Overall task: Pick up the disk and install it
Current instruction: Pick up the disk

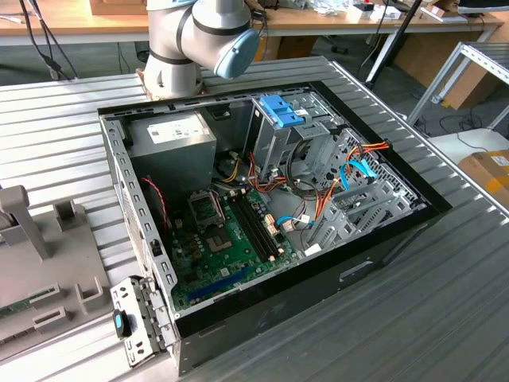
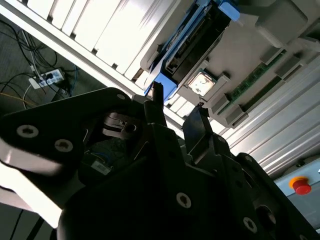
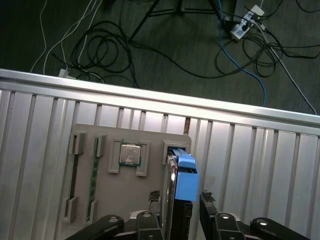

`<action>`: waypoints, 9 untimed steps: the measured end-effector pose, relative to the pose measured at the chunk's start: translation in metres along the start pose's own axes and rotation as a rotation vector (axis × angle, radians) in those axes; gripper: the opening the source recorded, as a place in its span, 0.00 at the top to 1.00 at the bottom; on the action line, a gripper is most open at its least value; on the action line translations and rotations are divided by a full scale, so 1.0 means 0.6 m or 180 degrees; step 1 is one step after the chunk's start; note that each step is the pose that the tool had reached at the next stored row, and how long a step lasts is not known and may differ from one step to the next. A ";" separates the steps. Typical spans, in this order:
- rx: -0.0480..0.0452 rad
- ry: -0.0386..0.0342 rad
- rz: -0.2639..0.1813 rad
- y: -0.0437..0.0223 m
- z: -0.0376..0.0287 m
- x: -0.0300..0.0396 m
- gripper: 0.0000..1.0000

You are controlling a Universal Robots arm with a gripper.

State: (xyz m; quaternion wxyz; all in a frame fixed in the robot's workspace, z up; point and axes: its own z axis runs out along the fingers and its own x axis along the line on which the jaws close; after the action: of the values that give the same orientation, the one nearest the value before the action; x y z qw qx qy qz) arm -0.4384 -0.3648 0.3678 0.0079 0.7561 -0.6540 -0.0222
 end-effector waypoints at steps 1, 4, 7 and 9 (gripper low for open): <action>0.0003 -0.0003 0.0000 0.000 0.002 0.000 0.56; 0.0006 -0.0006 -0.0006 0.002 0.013 0.000 0.56; 0.0006 -0.0005 -0.0019 0.004 0.021 0.000 0.56; 0.0007 -0.0005 -0.0030 0.006 0.028 0.000 0.56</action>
State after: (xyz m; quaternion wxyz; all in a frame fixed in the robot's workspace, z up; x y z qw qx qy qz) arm -0.4425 -0.3649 0.3513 0.0065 0.7593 -0.6504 -0.0221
